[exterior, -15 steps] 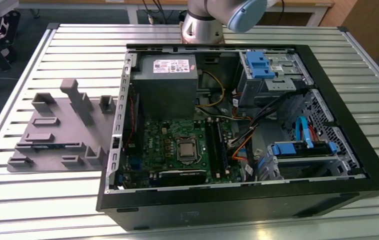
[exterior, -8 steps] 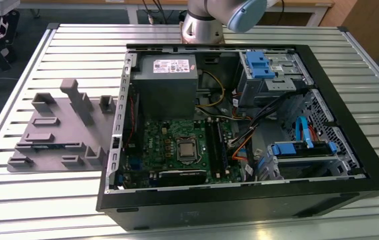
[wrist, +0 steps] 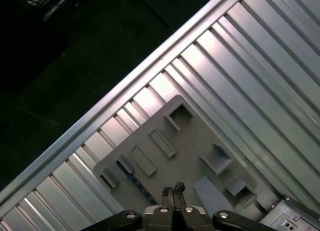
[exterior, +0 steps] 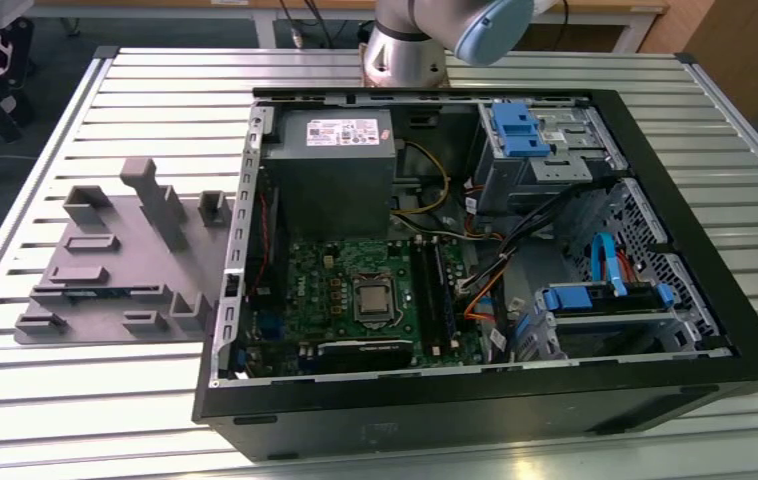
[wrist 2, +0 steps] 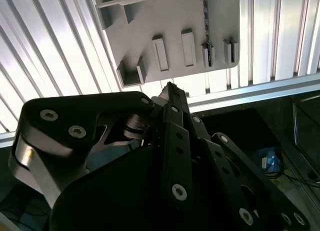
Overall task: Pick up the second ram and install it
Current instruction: 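Pick up the second ram and move it above second insertion slot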
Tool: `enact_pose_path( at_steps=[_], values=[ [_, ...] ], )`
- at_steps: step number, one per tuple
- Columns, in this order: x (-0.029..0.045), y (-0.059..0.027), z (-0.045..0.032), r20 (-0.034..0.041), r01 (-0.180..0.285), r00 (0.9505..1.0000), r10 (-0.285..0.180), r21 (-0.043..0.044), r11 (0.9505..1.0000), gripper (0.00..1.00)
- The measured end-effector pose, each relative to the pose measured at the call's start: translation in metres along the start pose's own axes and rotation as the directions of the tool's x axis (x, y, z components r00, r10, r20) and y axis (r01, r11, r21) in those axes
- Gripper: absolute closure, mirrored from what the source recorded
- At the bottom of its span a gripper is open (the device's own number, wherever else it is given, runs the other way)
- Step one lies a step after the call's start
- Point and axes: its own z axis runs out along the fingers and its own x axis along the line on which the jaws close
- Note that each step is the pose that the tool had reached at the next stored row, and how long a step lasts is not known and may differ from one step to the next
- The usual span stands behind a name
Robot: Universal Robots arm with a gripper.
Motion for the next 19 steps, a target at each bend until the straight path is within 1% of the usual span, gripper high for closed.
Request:
enact_pose_path(
  at_steps=[2,4,19],
  values=[
    [0.0002,0.0001,0.0001,0.0062,0.003,1.0,-0.003,0.0056,1.0,0.89],
    [0.0001,0.0001,0.0,0.0082,0.009,0.9999,-0.009,0.0078,0.9999,0.89],
    [0.0002,0.0002,0.0001,0.0082,0.017,0.9998,-0.017,0.0079,0.9998,0.89]
  ],
)
